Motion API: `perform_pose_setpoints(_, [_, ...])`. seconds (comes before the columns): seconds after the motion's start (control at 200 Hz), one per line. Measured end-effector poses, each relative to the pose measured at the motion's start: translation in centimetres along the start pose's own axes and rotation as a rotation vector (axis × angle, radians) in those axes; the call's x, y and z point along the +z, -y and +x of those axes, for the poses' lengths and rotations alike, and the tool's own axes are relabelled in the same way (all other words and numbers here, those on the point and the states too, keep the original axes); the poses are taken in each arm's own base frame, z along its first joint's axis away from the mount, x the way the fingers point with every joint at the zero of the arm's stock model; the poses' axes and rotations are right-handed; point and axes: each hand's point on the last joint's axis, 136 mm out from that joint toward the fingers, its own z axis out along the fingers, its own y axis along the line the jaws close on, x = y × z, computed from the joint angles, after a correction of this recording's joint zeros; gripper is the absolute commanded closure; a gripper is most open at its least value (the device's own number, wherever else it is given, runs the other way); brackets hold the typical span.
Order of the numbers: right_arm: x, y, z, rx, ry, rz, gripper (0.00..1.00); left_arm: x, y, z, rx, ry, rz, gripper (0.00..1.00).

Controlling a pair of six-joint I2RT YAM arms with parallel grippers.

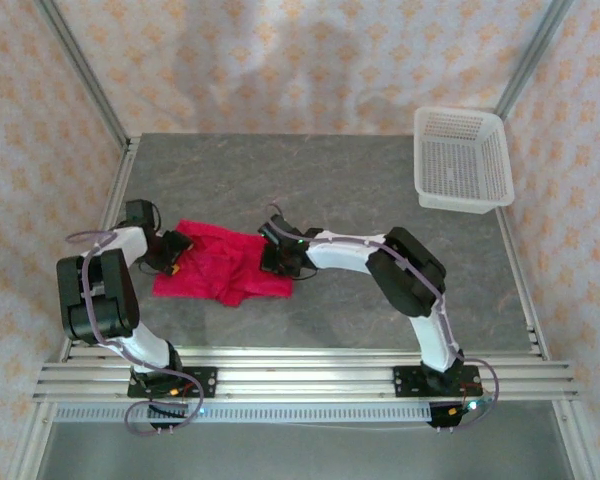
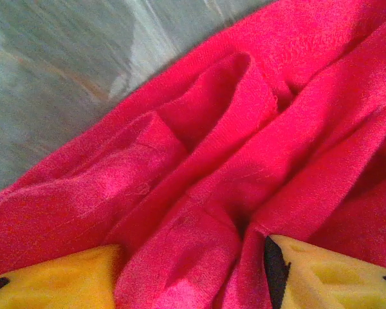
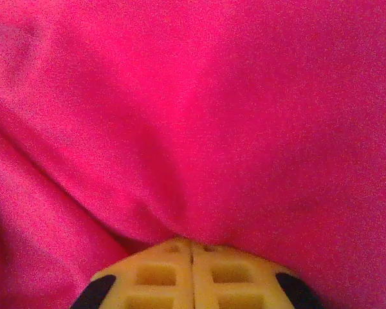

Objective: Fold the inside-out t-shirt
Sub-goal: Move the T-shirt to the center of the table, then smooth out the T-shirt at the center of the table.

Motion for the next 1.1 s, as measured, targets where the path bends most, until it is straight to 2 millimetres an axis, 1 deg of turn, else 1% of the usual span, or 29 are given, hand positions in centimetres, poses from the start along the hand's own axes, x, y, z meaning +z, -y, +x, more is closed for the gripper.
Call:
perform_pose_setpoints(0.015, [-0.2, 0.1, -0.2, 0.003, 0.007, -0.001, 0.94, 0.1, 0.2, 0.2, 0.007, 0.001, 0.0, 0.4])
perform_pose_setpoints(0.055, [-0.8, 1.1, -0.7, 0.015, 0.024, 0.017, 0.94, 0.3, 1.0, 0.6, 0.026, 0.003, 0.009, 0.4])
perform_pose_setpoints(0.105, [-1.4, 3.5, -1.6, 0.031, 0.046, 0.062, 0.94, 0.8, 1.9, 1.5, 0.047, 0.002, 0.022, 0.41])
perform_pose_setpoints(0.125, [-1.7, 4.1, -1.9, 0.038, 0.052, 0.071, 0.94, 1.0, 2.3, 1.9, 0.058, 0.003, 0.028, 0.41])
perform_pose_setpoints(0.235, [-4.2, 9.3, -5.0, 0.051, 0.114, 0.18, 0.94, 1.7, 4.7, 4.6, 0.114, -0.017, 0.065, 0.41])
perform_pose_setpoints(0.32, [-5.9, 13.0, -7.5, 0.05, 0.14, 0.261, 0.94, 1.9, 5.8, 6.4, 0.154, -0.042, 0.071, 0.4])
perform_pose_setpoints(0.365, [-6.5, 14.6, -8.4, 0.038, 0.143, 0.301, 0.94, 1.8, 6.0, 6.7, 0.164, -0.042, 0.057, 0.39])
perform_pose_setpoints(0.415, [-7.3, 16.0, -9.2, 0.023, 0.141, 0.345, 0.93, 1.2, 6.0, 6.3, 0.177, -0.023, 0.029, 0.38])
perform_pose_setpoints(0.455, [-7.9, 16.6, -9.6, 0.006, 0.141, 0.374, 0.93, 0.5, 6.3, 5.9, 0.189, 0.0, 0.012, 0.37])
perform_pose_setpoints(0.52, [-8.6, 16.9, -10.0, -0.023, 0.137, 0.4, 0.93, -1.3, 7.6, 5.2, 0.236, 0.046, 0.006, 0.35])
perform_pose_setpoints(0.56, [-9.1, 16.7, -10.1, -0.041, 0.135, 0.404, 0.92, -2.6, 9.2, 5.0, 0.282, 0.076, 0.02, 0.34])
perform_pose_setpoints(0.595, [-9.5, 16.3, -10.2, -0.053, 0.136, 0.401, 0.91, -3.8, 10.8, 5.4, 0.334, 0.095, 0.041, 0.33])
perform_pose_setpoints(0.655, [-10.4, 15.7, -10.3, -0.06, 0.148, 0.388, 0.87, -5.5, 14.0, 6.9, 0.439, 0.117, 0.089, 0.31])
perform_pose_setpoints(0.726, [-11.8, 14.8, -10.6, -0.055, 0.173, 0.361, 0.84, -6.8, 17.7, 10.1, 0.565, 0.109, 0.147, 0.29])
perform_pose_setpoints(0.766, [-12.7, 14.4, -10.8, -0.045, 0.195, 0.343, 0.83, -6.9, 19.2, 12.0, 0.625, 0.093, 0.168, 0.28])
perform_pose_setpoints(0.801, [-13.6, 14.0, -11.0, -0.035, 0.216, 0.327, 0.82, -6.7, 20.4, 13.8, 0.678, 0.073, 0.175, 0.25])
perform_pose_setpoints(0.826, [-14.3, 13.9, -11.1, -0.028, 0.23, 0.318, 0.81, -6.3, 20.9, 14.8, 0.705, 0.06, 0.171, 0.22])
perform_pose_setpoints(0.861, [-15.1, 13.9, -11.2, -0.016, 0.246, 0.309, 0.81, -5.6, 21.5, 16.2, 0.741, 0.041, 0.158, 0.2])
perform_pose_setpoints(0.926, [-16.4, 14.2, -11.3, 0.008, 0.273, 0.297, 0.81, -3.6, 22.2, 18.3, 0.793, 0.0, 0.115, 0.19])
perform_pose_setpoints(1.001, [-17.3, 14.8, -11.3, 0.03, 0.291, 0.295, 0.8, -1.1, 21.8, 19.4, 0.819, -0.036, 0.046, 0.18])
perform_pose_setpoints(1.071, [-17.7, 15.2, -11.0, 0.041, 0.294, 0.295, 0.78, 0.9, 21.0, 19.5, 0.824, -0.051, -0.024, 0.18])
perform_pose_setpoints(1.101, [-17.8, 15.2, -10.9, 0.044, 0.295, 0.294, 0.77, 1.5, 20.6, 19.4, 0.824, -0.056, -0.048, 0.18])
